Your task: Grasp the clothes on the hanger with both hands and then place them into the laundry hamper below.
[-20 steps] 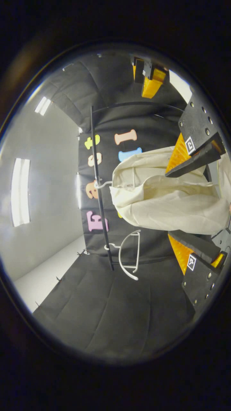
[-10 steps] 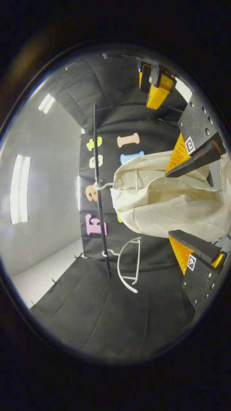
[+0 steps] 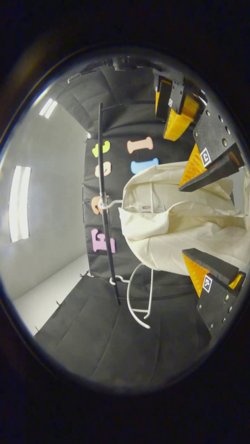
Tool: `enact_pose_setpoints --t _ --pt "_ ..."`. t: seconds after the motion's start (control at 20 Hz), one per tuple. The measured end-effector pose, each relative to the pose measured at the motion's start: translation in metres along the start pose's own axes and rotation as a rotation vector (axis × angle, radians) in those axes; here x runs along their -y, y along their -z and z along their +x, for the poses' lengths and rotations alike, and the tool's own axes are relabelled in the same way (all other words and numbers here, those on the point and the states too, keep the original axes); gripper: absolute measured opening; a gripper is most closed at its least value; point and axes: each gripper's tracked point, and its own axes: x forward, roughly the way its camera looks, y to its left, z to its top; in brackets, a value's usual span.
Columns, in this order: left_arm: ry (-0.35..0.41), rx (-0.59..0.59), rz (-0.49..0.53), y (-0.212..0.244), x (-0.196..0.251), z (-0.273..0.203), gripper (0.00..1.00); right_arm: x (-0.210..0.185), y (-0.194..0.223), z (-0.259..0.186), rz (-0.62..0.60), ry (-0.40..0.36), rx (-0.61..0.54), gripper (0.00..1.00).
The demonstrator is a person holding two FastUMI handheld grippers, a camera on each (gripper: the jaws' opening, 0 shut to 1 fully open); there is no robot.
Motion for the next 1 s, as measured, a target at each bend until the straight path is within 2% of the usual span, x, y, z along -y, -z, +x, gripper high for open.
enact_pose_setpoints --t 0.2,0.25,0.45,0.5,0.8,0.85,1.0 --pt "-0.021 -0.001 0.001 0.005 0.010 0.030 0.97 0.003 0.009 0.031 0.024 -0.048 -0.019 0.98" --pt "-0.031 -0.006 0.004 0.008 0.011 0.037 0.94 0.003 0.011 0.040 0.026 -0.062 -0.023 0.98" --pt "-0.069 -0.031 0.002 0.022 0.012 0.063 0.98 0.000 0.015 0.070 0.034 -0.116 -0.020 0.98" --pt "-0.076 -0.038 -0.002 0.026 0.013 0.070 0.96 0.000 0.016 0.077 0.041 -0.127 -0.018 0.98" --pt "-0.182 -0.057 -0.004 0.041 -0.005 0.113 0.98 -0.003 0.022 0.124 0.049 -0.168 -0.012 0.98" --pt "-0.193 -0.058 0.000 0.043 -0.007 0.117 0.96 -0.005 0.024 0.130 0.050 -0.176 -0.012 0.98" --pt "-0.224 -0.057 0.010 0.046 -0.011 0.132 0.98 -0.009 0.028 0.151 0.061 -0.190 -0.016 0.98"
